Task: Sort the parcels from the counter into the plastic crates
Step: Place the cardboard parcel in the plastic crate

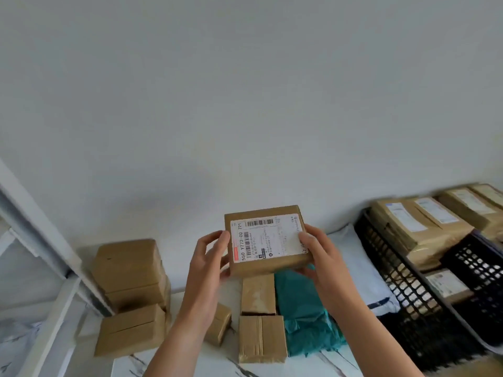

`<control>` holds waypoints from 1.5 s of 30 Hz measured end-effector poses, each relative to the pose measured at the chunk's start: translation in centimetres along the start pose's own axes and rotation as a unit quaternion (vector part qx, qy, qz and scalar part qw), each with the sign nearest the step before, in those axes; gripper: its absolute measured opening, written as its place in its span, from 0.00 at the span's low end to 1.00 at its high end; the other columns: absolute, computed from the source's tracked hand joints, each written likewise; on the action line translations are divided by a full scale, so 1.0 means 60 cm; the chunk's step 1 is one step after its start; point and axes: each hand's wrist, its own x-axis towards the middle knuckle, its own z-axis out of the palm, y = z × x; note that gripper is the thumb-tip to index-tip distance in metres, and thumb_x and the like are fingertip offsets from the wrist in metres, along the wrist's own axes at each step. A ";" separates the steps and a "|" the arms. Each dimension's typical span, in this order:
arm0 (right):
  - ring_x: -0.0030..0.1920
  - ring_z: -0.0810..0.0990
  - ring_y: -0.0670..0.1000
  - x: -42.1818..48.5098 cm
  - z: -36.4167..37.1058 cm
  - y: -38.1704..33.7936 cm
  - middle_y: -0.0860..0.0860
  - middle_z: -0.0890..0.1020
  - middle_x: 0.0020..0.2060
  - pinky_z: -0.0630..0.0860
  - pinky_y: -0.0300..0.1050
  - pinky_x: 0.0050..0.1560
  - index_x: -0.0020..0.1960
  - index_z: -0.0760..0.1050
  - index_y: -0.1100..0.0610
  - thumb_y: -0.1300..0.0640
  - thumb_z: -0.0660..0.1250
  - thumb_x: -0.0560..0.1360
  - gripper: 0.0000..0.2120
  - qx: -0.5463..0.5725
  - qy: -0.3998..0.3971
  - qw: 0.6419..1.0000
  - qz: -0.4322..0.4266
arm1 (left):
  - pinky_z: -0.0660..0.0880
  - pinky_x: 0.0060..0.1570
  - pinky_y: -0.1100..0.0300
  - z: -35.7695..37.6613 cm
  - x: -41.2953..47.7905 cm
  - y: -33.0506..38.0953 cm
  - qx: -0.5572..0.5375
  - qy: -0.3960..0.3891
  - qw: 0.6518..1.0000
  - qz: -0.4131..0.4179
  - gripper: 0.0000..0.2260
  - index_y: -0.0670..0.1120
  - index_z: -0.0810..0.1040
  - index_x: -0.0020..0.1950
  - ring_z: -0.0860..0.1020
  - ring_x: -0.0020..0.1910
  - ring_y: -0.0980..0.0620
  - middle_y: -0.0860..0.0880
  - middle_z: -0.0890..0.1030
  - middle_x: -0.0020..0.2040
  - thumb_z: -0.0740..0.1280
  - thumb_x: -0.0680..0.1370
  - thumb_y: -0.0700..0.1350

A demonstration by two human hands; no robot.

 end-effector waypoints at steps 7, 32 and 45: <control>0.47 0.85 0.48 -0.042 -0.119 -0.024 0.53 0.85 0.49 0.86 0.49 0.47 0.59 0.84 0.51 0.51 0.67 0.83 0.10 -0.014 0.094 0.995 0.007 | 0.85 0.51 0.50 0.114 -0.004 -0.018 0.086 -0.091 0.992 -0.029 0.25 0.47 0.78 0.61 0.88 0.50 0.51 0.52 0.89 0.51 0.70 0.72 0.63; 0.46 0.87 0.44 -0.341 -0.917 -0.144 0.45 0.89 0.46 0.84 0.42 0.39 0.58 0.83 0.48 0.52 0.67 0.83 0.07 0.003 0.371 0.925 -0.081 | 0.81 0.42 0.56 0.897 -0.330 -0.210 0.117 -0.393 0.909 -0.067 0.23 0.42 0.79 0.58 0.87 0.48 0.47 0.45 0.89 0.50 0.73 0.72 0.58; 0.56 0.86 0.51 -0.331 -1.118 -0.129 0.47 0.88 0.52 0.85 0.49 0.48 0.62 0.84 0.47 0.48 0.67 0.82 0.11 0.009 0.431 0.900 -0.069 | 0.83 0.42 0.56 1.108 -0.351 -0.307 0.123 -0.434 0.888 -0.092 0.16 0.41 0.78 0.60 0.87 0.49 0.46 0.45 0.88 0.50 0.72 0.80 0.51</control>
